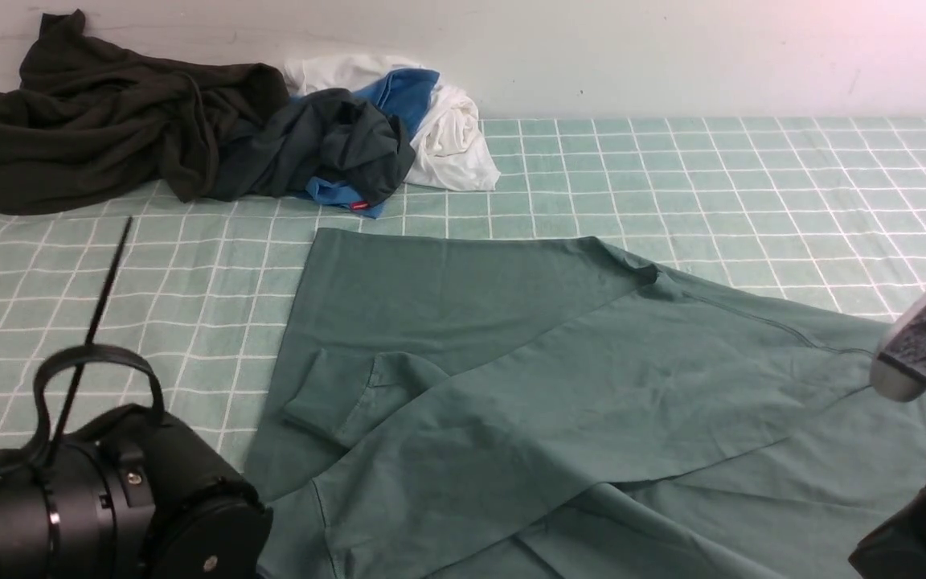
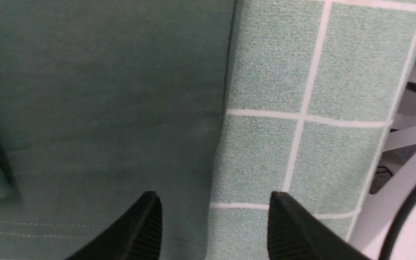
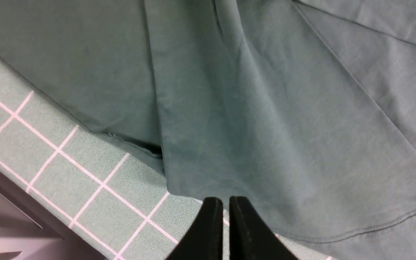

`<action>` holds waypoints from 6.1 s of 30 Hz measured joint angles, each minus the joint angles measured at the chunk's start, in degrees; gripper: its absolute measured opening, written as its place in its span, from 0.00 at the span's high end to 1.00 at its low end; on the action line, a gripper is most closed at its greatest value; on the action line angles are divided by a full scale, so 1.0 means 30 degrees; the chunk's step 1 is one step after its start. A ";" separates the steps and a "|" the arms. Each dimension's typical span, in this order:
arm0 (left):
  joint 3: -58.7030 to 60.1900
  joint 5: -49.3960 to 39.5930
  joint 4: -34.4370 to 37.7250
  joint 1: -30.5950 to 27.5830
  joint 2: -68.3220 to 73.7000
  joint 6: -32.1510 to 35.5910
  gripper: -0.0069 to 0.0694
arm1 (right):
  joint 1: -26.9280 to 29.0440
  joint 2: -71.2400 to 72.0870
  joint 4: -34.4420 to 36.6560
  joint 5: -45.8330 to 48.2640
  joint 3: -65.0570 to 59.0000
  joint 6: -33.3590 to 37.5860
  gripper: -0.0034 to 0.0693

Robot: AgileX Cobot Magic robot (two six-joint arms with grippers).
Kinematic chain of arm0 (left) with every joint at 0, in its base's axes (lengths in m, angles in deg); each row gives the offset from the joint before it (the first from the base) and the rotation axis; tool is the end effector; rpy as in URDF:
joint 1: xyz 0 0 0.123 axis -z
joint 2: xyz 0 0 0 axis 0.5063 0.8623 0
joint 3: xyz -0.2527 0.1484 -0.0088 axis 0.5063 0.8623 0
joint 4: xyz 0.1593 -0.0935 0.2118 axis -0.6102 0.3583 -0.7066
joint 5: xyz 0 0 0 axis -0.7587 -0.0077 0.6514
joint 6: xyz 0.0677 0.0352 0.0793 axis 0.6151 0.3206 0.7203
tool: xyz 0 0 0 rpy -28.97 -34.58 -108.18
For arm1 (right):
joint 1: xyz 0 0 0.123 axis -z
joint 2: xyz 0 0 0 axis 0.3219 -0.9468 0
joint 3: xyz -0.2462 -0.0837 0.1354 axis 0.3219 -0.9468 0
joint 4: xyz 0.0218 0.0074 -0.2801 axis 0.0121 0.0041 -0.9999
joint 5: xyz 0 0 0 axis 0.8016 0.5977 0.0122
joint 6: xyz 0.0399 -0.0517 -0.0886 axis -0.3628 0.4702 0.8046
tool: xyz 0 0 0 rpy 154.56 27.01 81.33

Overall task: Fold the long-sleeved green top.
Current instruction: Use both arms simultaneously to clamp the lower edge of the clothing fabric, then use both arms to drag the lower edge of the fabric forward and fold it over the upper edge, then use the right arm to clamp the right edge of the fabric

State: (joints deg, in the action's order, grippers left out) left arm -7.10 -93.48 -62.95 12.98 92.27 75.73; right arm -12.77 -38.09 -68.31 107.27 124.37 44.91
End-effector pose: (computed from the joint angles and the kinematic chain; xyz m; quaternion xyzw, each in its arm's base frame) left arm 0.1569 -0.1569 0.1403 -0.6543 -0.7549 0.0270 0.0354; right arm 0.1584 0.1052 0.2892 -0.3124 0.9392 0.0621 0.1280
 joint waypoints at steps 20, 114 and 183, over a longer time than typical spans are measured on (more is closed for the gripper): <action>0.0688 0.3568 -0.2203 0.0005 0.1259 -0.1892 0.62 | 0.0000 0.0000 0.0000 0.0053 0.0000 0.0131 0.92; -2.3798 -0.0873 -0.3723 -1.0763 1.3558 -0.1802 0.89 | 0.7612 -2.0891 -0.1538 -0.4139 1.7729 1.2386 0.94; -1.8963 -0.4631 -0.1776 -0.9488 1.3628 -0.7681 0.91 | 1.5983 -1.6927 -0.1639 -0.8414 0.5723 -0.1722 0.27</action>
State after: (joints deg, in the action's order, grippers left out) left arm -63.99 -107.38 -68.28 -15.48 133.16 52.68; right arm 35.18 -88.87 -73.23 82.03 141.54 39.75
